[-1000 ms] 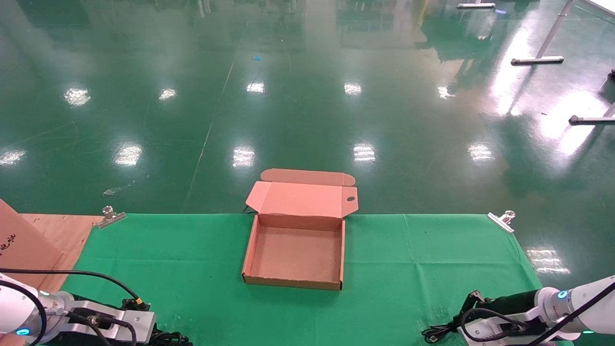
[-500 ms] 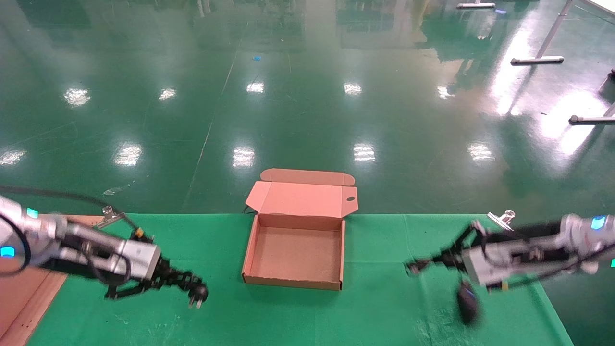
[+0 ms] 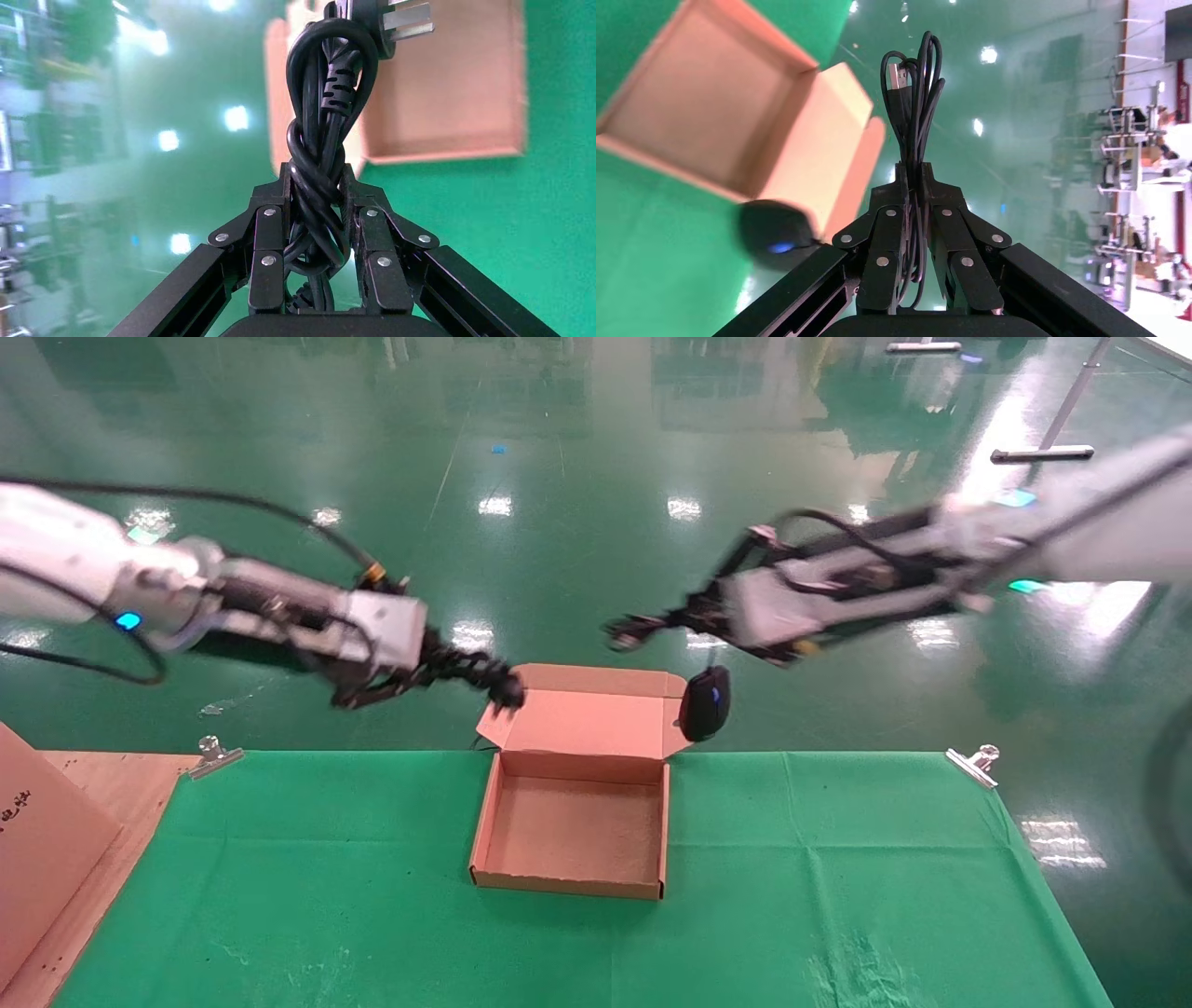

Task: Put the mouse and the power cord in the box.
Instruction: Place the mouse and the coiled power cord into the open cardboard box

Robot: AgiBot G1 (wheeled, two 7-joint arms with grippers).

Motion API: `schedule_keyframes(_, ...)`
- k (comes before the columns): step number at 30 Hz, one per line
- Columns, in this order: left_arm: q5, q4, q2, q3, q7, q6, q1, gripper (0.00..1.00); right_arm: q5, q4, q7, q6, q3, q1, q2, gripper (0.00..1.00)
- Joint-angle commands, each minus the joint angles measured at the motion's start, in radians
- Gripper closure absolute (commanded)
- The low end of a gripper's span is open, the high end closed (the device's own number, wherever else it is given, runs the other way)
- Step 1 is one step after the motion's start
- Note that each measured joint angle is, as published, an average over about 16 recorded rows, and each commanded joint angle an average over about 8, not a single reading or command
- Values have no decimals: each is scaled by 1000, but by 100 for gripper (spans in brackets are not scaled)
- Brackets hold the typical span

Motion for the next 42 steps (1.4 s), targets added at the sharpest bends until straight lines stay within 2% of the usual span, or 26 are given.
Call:
schedule_keyframes(1,0,35,35,-4,8,-26,-23,100,-5,2,26,37,-3,14,-48,100)
schedule_keyframes(6,-16,158,86,-9,100,-40,-65,100,-4,-24,43,56,-3,26,-88,100)
schedule_keyframes(10,-48,236,120,-30,176,-95,-48,100,1,-39,40,53,0,34,-92,100)
schedule_keyframes(13,-82,271,151,-58,249,-212,12,100,6,-49,36,47,4,42,-83,100)
schedule_keyframes(17,-136,284,200,-108,331,-439,132,100,13,-61,25,32,9,53,-59,100)
schedule_keyframes(20,-173,276,240,-140,358,-604,217,100,17,-70,15,16,12,58,-37,100)
schedule_keyframes(23,-205,252,270,-147,361,-717,296,100,22,-79,5,0,15,57,-15,100)
schedule_keyframes(27,-234,200,287,-95,353,-770,386,100,25,-93,-10,-17,17,45,11,100)
schedule_keyframes(32,-248,144,291,34,343,-774,462,100,26,-111,-25,-18,18,18,34,100)
schedule_keyframes(37,-251,115,291,162,351,-852,509,100,30,-124,-36,-2,20,-5,45,100)
schedule_keyframes(38,-252,114,291,184,352,-874,513,97,30,-125,-38,1,21,-8,47,100)
schedule_keyframes(39,-253,114,291,206,351,-895,516,88,31,-127,-40,4,21,-11,48,100)
schedule_keyframes(42,-266,118,291,261,339,-943,516,51,34,-130,-44,11,23,-17,51,100)
